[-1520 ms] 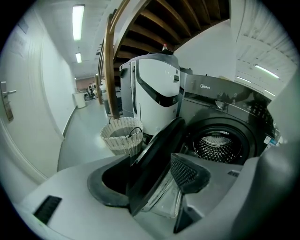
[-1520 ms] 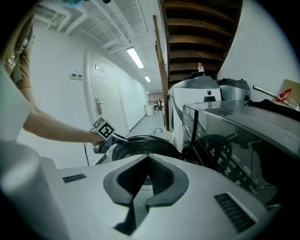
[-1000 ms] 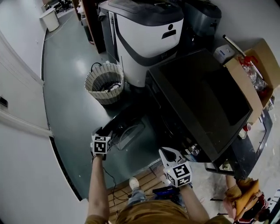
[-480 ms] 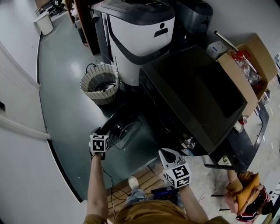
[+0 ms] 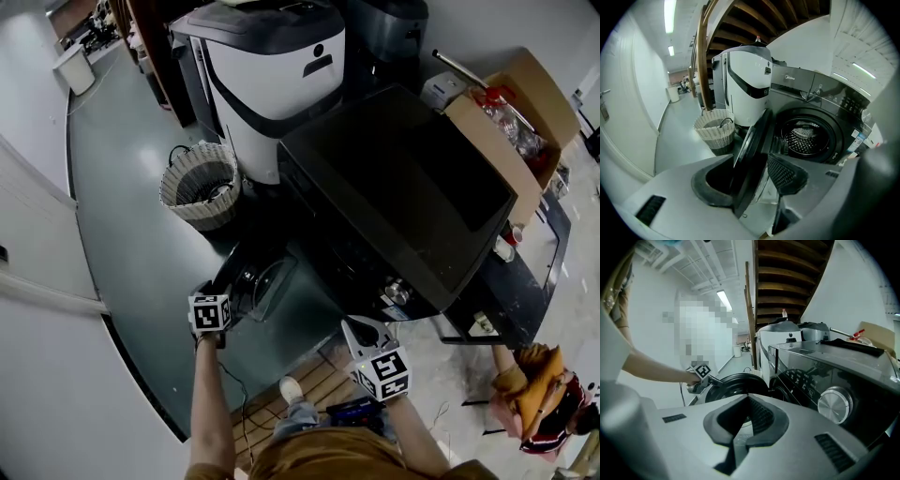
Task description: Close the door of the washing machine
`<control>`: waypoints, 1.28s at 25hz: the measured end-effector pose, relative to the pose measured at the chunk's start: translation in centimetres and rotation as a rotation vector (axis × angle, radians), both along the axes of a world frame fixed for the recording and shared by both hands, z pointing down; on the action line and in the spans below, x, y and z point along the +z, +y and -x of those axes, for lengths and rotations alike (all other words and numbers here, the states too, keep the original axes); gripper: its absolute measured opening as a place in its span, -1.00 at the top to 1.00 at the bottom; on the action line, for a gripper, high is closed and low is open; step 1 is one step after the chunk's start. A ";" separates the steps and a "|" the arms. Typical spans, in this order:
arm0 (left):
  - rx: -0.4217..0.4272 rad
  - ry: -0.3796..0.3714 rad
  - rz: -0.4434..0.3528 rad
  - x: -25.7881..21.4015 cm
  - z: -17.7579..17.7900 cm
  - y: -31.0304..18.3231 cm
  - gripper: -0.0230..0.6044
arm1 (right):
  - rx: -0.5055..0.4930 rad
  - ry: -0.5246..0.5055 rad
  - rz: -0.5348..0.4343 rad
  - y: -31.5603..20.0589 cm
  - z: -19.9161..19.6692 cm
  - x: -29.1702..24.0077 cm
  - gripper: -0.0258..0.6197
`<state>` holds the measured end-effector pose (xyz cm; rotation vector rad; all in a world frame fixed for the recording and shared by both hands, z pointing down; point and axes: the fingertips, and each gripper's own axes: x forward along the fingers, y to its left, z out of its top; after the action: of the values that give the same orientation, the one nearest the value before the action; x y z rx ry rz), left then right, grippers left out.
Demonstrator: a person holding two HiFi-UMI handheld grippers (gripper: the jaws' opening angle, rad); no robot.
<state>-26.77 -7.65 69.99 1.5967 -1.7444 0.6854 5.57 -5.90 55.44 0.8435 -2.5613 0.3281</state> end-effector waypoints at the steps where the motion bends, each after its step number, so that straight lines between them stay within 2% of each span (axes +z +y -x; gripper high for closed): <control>1: -0.001 0.000 0.001 0.0 -0.1 0.0 0.15 | 0.003 0.000 -0.001 0.1 -0.1 0.0 0.88; 8: 0.043 0.000 0.013 0.1 -1.5 0.5 0.21 | 0.004 -0.002 -0.007 0.8 -0.3 -0.2 0.88; 21: 0.072 0.036 0.032 0.0 -4.4 1.4 0.25 | 0.042 -0.012 -0.029 1.2 -0.8 -1.4 0.88; 26: 0.070 0.069 0.037 0.0 -5.4 1.5 0.25 | 0.038 -0.010 -0.031 1.2 -0.8 -1.5 0.88; 32: 0.062 0.151 0.037 0.2 -7.2 1.6 0.26 | 0.053 -0.028 -0.041 1.2 -1.3 -1.9 0.88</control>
<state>-19.54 -6.04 70.21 1.6395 -1.5712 0.6064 6.88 -4.68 53.50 0.9290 -2.5831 0.3065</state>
